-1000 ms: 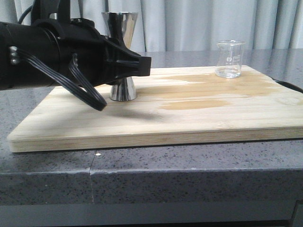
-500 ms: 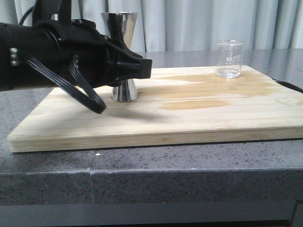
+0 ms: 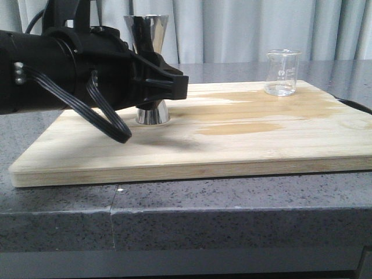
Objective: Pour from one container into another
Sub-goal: 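Lower the filled jigger onto the board with the left gripper and release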
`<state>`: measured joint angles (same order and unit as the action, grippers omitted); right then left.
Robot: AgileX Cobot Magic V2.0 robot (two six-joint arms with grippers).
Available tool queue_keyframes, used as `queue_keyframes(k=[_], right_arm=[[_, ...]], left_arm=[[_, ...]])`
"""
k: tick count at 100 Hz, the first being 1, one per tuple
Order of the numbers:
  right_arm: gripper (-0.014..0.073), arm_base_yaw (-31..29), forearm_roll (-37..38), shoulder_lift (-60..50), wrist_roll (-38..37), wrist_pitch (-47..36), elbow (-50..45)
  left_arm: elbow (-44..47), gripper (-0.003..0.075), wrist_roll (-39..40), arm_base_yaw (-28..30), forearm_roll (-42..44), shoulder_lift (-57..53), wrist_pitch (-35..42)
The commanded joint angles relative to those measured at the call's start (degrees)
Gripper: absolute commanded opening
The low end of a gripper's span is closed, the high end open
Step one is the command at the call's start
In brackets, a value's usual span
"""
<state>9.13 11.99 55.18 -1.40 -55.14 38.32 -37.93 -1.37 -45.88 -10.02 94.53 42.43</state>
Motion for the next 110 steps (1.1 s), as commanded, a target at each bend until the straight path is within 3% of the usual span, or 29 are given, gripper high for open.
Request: queue_keyframes(k=[1, 22, 75, 110], right_arm=[[0.0565, -0.16, -0.47, -0.97, 0.09, -2.85, 1.31], [0.0565, -0.16, -0.47, -0.97, 0.09, -2.85, 1.31], [0.0565, -0.16, -0.47, -0.97, 0.09, -2.85, 1.31], [0.0565, -0.16, -0.47, -0.97, 0.09, -2.85, 1.31]], left_arm=[[-1.12, 0.037, 0.57, 0.06, 0.25, -1.99, 5.65], [-1.12, 0.0526, 0.57, 0.06, 0.25, -1.99, 5.65], [2.46, 0.0527, 0.57, 0.06, 0.03, -8.08, 1.4], [3.14, 0.0527, 0.57, 0.06, 0.03, -15.38, -7.08]])
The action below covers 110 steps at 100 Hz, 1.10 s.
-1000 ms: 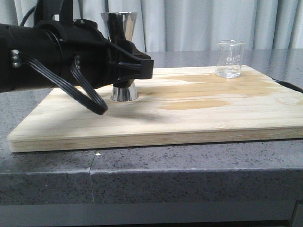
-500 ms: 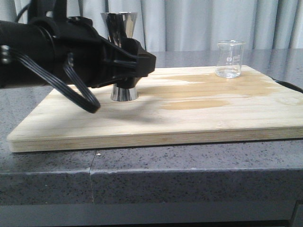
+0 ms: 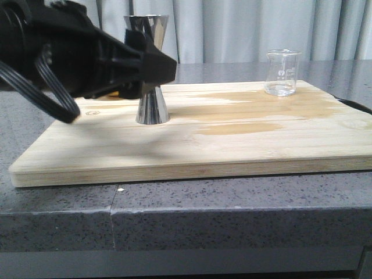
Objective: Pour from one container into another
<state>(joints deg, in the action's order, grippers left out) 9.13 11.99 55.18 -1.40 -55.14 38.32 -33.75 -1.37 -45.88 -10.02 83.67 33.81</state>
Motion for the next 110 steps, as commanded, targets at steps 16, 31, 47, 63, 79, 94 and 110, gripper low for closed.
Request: queue_keyframes(k=[16, 31, 47, 63, 79, 94, 110], right_arm=[[0.0565, -0.16, -0.87, -0.97, 0.09, -0.51, 1.31], [0.0565, -0.27, -3.94, -0.97, 0.09, 4.53, 1.31], [0.0562, -0.27, -6.33, -0.97, 4.99, 7.16, 1.31], [0.0562, -0.27, -13.19, -1.07, 16.15, 11.96, 1.31], [0.0562, -0.27, -31.02, -4.35, 31.08, 12.2, 1.31], [0.0562, -0.27, -38.51, -11.07, 40.79, 18.38, 0.05], [0.0562, -0.27, -38.61, -19.94, 40.9, 30.39, -3.52]], left_arm=[[-1.05, 0.0526, 0.57, 0.06, 0.03, -12.32, -4.5], [-1.05, 0.0526, 0.47, 0.06, 0.03, -22.17, -11.73], [-1.05, 0.0526, -1.77, 0.06, 0.03, -32.04, -16.48], [-1.05, 0.0511, -11.78, 1.91, -0.9, -39.06, -12.55], [-1.05, 0.0429, -21.8, 10.67, -13.78, -41.57, -7.1], [-1.05, 0.0418, -24.56, 20.21, -16.92, -41.54, -6.84], [-1.05, 0.0386, -24.56, 25.29, -16.92, -41.54, -7.2]])
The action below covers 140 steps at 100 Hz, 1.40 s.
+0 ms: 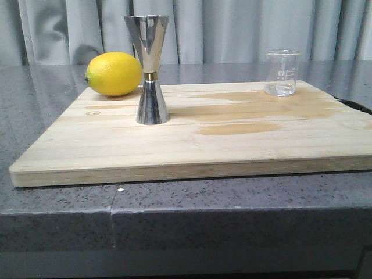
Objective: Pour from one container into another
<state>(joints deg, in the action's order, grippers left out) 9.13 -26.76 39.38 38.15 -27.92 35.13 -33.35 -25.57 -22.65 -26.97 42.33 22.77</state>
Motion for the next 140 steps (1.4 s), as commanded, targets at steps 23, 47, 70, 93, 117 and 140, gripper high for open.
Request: queue_keyframes(k=[23, 47, 70, 93, 117, 140], right_arm=[[0.0444, -0.27, -5.03, -12.88, 9.99, -2.42, -9.87], [-0.0025, -0.27, -9.44, -17.12, 11.63, -8.61, -16.56], [-0.0075, -0.27, -9.59, -17.36, 11.63, -7.57, -17.27], [-0.0075, -0.27, -9.59, -17.36, 11.63, -7.41, -17.27], [-0.0075, -0.27, -9.59, -17.36, 11.63, -7.41, -17.27], [-0.0075, -0.27, -9.59, -17.36, 11.63, -7.41, -17.27]], left_arm=[[-1.45, 0.0162, -1.24, 4.26, 0.03, -0.2, 1.15], [-1.45, -0.0019, -1.24, 4.35, 0.03, 0.02, 1.26], [-1.45, -0.0019, -1.24, 4.35, 0.03, 0.02, 2.22], [-1.45, -0.0019, -1.24, 4.35, -0.19, 0.02, 1.97], [-1.45, -0.0019, -1.24, 4.35, -0.19, 0.02, 2.1], [0.73, -0.0019, -1.24, 4.11, 0.84, -0.4, 3.71]])
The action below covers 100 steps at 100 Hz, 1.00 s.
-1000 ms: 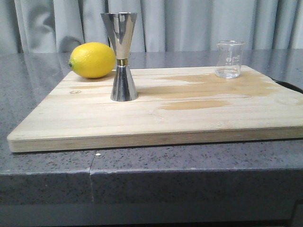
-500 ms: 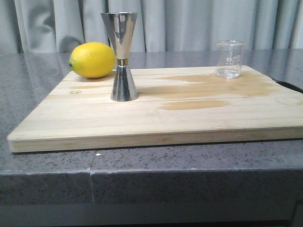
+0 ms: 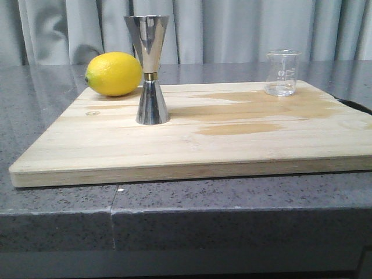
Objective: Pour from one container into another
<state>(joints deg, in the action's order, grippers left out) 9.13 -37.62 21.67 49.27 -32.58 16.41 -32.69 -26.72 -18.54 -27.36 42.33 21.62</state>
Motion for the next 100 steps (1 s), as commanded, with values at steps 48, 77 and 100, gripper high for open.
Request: queue_keyframes(k=[48, 77, 100], right_arm=[[-0.0075, -0.27, 1.28, 0.35, 0.52, -2.76, 1.44], [-0.0075, -0.27, 1.28, 0.35, 0.52, -2.76, 1.44], [-0.0075, -0.27, 1.28, 0.35, 0.52, -2.76, 1.44]], left_arm=[[30.27, -0.0019, 13.88, 6.61, 16.99, -23.28, 9.76], [33.69, -0.0019, 27.74, 15.14, 30.34, -35.08, -8.3], [34.9, -0.0019, 27.84, 15.59, 27.95, -40.64, -18.24]])
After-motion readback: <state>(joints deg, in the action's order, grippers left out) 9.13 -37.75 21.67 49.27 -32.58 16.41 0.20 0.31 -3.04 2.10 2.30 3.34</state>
